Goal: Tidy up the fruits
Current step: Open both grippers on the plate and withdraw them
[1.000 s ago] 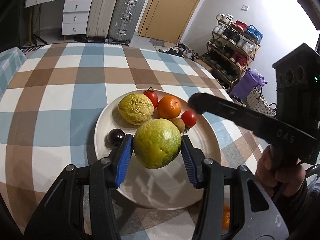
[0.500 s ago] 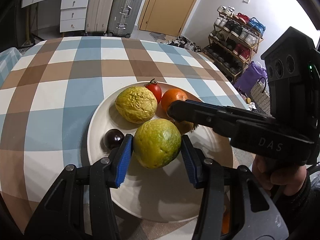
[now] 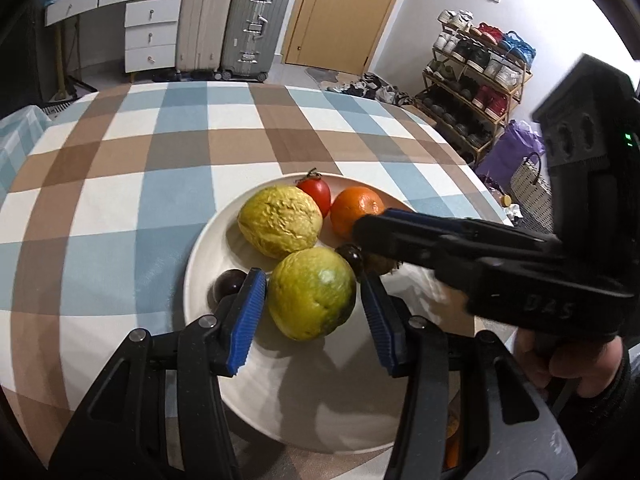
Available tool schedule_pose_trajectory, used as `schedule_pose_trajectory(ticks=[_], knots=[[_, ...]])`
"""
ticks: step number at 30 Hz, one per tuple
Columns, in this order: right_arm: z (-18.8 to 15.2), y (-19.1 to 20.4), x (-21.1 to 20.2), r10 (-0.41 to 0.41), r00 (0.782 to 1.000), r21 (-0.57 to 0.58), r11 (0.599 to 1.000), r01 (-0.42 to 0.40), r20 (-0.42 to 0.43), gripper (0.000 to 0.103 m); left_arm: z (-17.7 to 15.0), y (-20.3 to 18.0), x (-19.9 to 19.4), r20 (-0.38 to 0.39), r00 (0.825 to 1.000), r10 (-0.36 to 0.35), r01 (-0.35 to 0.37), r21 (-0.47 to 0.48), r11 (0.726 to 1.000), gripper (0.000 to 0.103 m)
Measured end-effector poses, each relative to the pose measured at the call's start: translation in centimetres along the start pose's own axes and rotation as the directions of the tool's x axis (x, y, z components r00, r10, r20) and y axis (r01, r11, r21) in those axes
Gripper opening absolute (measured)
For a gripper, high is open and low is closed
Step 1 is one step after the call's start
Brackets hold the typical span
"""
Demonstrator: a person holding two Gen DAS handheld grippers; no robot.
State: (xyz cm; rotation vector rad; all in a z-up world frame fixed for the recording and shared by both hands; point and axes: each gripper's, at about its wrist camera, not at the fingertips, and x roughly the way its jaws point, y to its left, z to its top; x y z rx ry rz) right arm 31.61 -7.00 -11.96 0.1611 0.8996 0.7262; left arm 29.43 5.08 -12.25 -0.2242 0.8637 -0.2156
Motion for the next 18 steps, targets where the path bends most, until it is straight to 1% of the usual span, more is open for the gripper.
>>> schedule_pose_trajectory(ticks=[1, 4, 6, 8, 9, 11, 14, 16, 17, 18], knots=[[0.0, 0.1, -0.5, -0.003, 1.0, -0.001, 1.0, 0.003, 0.009, 0.038, 0.0, 0.0, -0.2, 0.004, 1.0, 0.004, -0.004, -0.002, 1.0, 0.046], [-0.1, 0.1, -2.3, -0.008, 0.999, 0.006, 1.0, 0.008, 0.047, 0.039, -0.1, -0.2, -1.4, 0.022, 0.999, 0.027, -0.027, 0.004, 1.0, 0.055], [-0.4, 0.2, -4.0, -0.013, 0.997, 0.012, 1.0, 0.012, 0.078, 0.047, -0.2, -0.5, -2.3, 0.046, 0.998, 0.047, -0.047, 0.01, 0.999, 0.064], [-0.8, 0.2, -5.3, -0.02, 0.995, 0.017, 1.0, 0.018, 0.097, 0.048, -0.2, -0.8, -3.3, 0.069, 0.995, 0.069, -0.07, 0.013, 0.997, 0.068], [-1.0, 0.3, -5.9, -0.024, 0.994, 0.018, 1.0, 0.022, 0.103, 0.049, -0.3, -0.9, -3.8, 0.082, 0.993, 0.081, -0.082, 0.014, 0.997, 0.07], [-1.6, 0.4, -7.3, -0.036, 0.992, 0.021, 0.999, 0.034, 0.122, 0.049, -0.4, -1.0, -4.9, 0.104, 0.991, 0.087, -0.088, 0.006, 0.996, 0.07], [-2.6, 1.0, -9.4, -0.054, 0.987, 0.006, 0.999, 0.054, 0.149, 0.053, -0.7, -1.6, -6.6, 0.128, 0.987, 0.096, -0.098, 0.004, 0.995, 0.072], [-3.3, 1.4, -11.0, -0.054, 0.983, 0.001, 0.998, 0.055, 0.177, 0.054, -1.0, -2.2, -7.9, 0.143, 0.984, 0.109, -0.111, 0.008, 0.994, 0.077], [-3.5, 1.6, -11.6, -0.054, 0.981, 0.001, 0.998, 0.055, 0.188, 0.057, -1.2, -2.5, -8.4, 0.152, 0.982, 0.112, -0.115, 0.01, 0.993, 0.079], [-3.8, 1.7, -12.3, -0.052, 0.978, -0.001, 0.999, 0.053, 0.202, 0.063, -1.4, -2.8, -8.9, 0.161, 0.98, 0.117, -0.12, 0.013, 0.993, 0.08]])
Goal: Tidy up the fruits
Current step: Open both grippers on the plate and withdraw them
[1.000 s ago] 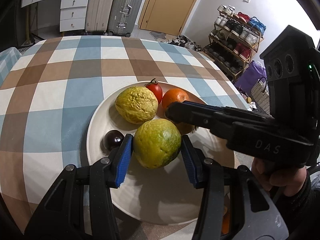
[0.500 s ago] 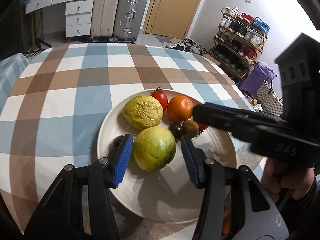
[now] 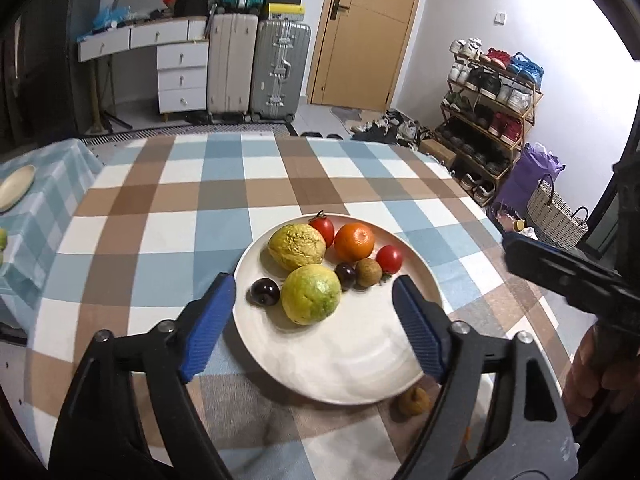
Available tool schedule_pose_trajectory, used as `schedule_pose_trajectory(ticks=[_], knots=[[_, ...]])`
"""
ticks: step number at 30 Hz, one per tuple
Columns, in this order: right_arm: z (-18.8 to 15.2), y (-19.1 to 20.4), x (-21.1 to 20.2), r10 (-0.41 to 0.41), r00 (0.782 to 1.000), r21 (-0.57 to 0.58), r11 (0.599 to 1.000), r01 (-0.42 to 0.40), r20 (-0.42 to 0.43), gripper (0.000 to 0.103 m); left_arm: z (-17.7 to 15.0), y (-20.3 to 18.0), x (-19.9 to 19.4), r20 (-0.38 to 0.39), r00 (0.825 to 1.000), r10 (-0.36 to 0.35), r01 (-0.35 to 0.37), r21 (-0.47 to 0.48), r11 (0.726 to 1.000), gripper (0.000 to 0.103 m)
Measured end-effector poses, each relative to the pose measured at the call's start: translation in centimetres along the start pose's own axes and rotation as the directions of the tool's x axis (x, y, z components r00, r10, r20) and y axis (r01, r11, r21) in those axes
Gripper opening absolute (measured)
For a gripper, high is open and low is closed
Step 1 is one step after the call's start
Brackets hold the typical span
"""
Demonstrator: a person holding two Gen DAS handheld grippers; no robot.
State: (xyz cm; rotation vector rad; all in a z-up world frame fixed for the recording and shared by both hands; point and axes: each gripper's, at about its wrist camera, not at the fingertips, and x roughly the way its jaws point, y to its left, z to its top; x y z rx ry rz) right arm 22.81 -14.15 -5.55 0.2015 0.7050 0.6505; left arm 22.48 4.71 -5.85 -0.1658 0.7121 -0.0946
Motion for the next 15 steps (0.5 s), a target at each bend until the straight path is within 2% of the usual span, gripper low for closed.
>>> schedule_pose_trajectory(ticks=[3, 7, 9, 11, 15], knots=[[-0.7, 0.8, -2.9, 0.006, 0.998, -0.012, 1.0, -0.005, 0.069, 0.074, -0.4, -0.9, -2.1, 0.031, 0.999, 0.011, -0.012, 0.018, 1.0, 0.081], [-1.7, 1.8, -5.4, 0.014, 0.991, -0.026, 1.0, -0.01, 0.129, 0.081, -1.8, -1.8, -4.5, 0.057, 0.998, 0.021, -0.022, 0.025, 0.999, 0.082], [-2.5, 2.2, -6.9, 0.006, 0.984, -0.022, 1.0, -0.003, 0.176, 0.088, -2.5, -2.0, -5.5, 0.069, 0.997, 0.025, -0.027, 0.02, 0.999, 0.085], [-3.4, 2.5, -8.5, 0.004, 0.974, -0.005, 1.0, -0.003, 0.225, 0.09, -3.5, -2.3, -6.7, 0.09, 0.995, 0.03, -0.033, 0.025, 0.999, 0.086], [-4.8, 2.9, -9.9, -0.005, 0.97, 0.003, 1.0, 0.005, 0.244, 0.097, -5.4, -2.9, -8.6, 0.117, 0.992, 0.038, -0.043, 0.041, 0.998, 0.089]])
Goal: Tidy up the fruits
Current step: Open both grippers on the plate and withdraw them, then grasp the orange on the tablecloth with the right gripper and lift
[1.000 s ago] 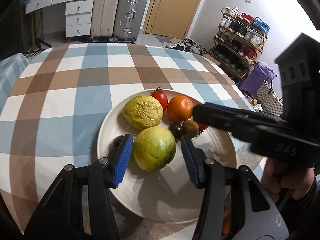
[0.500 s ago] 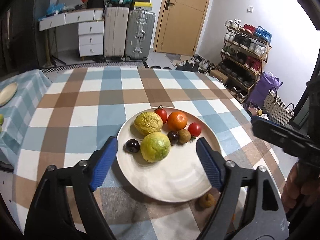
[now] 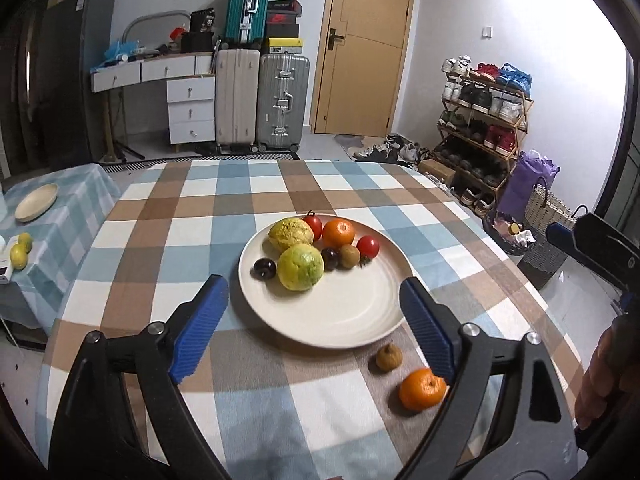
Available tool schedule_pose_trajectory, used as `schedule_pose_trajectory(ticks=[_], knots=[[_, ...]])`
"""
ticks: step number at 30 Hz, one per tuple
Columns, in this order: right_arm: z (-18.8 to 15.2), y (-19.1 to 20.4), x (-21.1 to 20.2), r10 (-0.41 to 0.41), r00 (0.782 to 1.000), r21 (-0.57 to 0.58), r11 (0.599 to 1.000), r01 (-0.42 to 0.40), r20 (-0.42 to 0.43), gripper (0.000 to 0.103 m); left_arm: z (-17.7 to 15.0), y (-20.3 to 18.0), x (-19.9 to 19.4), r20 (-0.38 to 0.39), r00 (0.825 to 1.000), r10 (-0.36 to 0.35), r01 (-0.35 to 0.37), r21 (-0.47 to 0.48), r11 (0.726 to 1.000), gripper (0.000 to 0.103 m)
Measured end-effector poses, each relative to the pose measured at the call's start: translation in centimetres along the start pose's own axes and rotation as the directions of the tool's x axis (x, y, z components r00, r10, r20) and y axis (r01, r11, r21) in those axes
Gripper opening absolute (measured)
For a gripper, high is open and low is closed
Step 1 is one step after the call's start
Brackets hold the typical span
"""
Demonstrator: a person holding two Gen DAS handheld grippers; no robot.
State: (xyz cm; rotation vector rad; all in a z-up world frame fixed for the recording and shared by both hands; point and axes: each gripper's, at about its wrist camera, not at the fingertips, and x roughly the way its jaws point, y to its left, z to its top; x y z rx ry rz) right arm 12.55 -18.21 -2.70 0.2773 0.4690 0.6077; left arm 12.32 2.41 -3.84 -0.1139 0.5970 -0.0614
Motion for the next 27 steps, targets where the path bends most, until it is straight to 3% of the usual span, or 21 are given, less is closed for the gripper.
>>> schedule_pose_trajectory(ticks=[4, 8, 12, 21, 27], knots=[[-1.4, 0.4, -0.9, -0.004, 1.0, 0.006, 1.0, 0.004, -0.011, 0.101, -1.6, -0.5, -1.2, -0.009, 1.0, 0.017, -0.017, 0.004, 1.0, 0.091], [-3.1, 1.1, -1.3, -0.02, 0.999, 0.006, 1.0, 0.021, -0.032, 0.103, -3.3, -0.3, -2.1, -0.009, 1.0, 0.019, -0.02, -0.021, 1.0, 0.099], [-4.9, 1.4, -1.4, -0.03, 0.998, 0.008, 1.0, 0.03, -0.058, 0.103, -5.1, 0.0, -2.6, -0.027, 1.0, 0.013, -0.014, -0.028, 1.0, 0.1], [-8.4, 0.5, 0.7, -0.052, 0.985, 0.045, 0.997, 0.06, -0.163, 0.103, -9.2, 1.1, -2.0, -0.114, 0.993, 0.006, -0.013, -0.056, 0.998, 0.102], [-10.2, 0.0, 3.5, -0.038, 0.966, 0.057, 0.997, 0.054, -0.258, 0.103, -10.2, 1.2, -1.2, -0.139, 0.99, 0.007, -0.012, -0.04, 0.999, 0.102]])
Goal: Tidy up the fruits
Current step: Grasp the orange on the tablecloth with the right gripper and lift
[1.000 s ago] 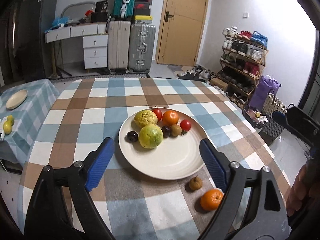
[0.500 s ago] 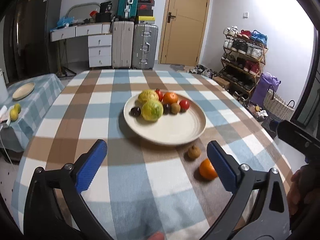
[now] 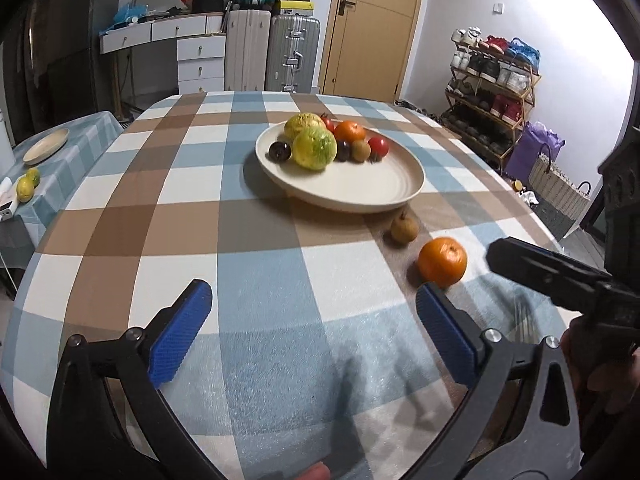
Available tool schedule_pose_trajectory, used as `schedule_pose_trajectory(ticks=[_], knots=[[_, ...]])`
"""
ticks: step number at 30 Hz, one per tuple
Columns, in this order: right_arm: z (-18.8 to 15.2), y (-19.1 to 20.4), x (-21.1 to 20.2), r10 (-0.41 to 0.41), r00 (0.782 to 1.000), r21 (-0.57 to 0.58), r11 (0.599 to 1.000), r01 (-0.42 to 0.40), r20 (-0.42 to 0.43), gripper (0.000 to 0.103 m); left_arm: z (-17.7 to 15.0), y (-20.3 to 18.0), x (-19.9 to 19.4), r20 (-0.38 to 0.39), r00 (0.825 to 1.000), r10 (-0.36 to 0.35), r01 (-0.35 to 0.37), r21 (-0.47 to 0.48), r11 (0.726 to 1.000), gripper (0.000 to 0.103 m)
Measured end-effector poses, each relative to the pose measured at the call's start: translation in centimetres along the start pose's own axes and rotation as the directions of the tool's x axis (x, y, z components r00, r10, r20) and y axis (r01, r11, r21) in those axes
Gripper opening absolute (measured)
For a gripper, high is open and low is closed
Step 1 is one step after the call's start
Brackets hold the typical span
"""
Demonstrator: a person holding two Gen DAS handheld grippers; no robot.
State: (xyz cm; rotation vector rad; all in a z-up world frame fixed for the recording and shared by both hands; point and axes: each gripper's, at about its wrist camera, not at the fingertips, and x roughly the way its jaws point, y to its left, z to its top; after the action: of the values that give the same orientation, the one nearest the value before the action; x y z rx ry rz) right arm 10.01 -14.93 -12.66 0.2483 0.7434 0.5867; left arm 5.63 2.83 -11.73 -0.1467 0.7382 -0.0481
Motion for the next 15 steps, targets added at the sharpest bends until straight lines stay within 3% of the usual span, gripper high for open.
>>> schedule_pose_trajectory(ticks=[8, 15], knots=[[0.3, 0.7, 2.6, -0.02, 0.998, -0.036, 0.999, 0.018, -0.065, 0.1, 0.3, 0.2, 0.6, -0.019, 0.999, -0.031, 0.031, -0.005, 1.0, 0.102], [0.5, 0.4, 3.6, -0.016, 0.993, -0.023, 1.0, 0.014, -0.115, 0.081, 0.3, 0.7, 0.6, -0.038, 0.999, -0.031, 0.031, -0.012, 0.999, 0.102]])
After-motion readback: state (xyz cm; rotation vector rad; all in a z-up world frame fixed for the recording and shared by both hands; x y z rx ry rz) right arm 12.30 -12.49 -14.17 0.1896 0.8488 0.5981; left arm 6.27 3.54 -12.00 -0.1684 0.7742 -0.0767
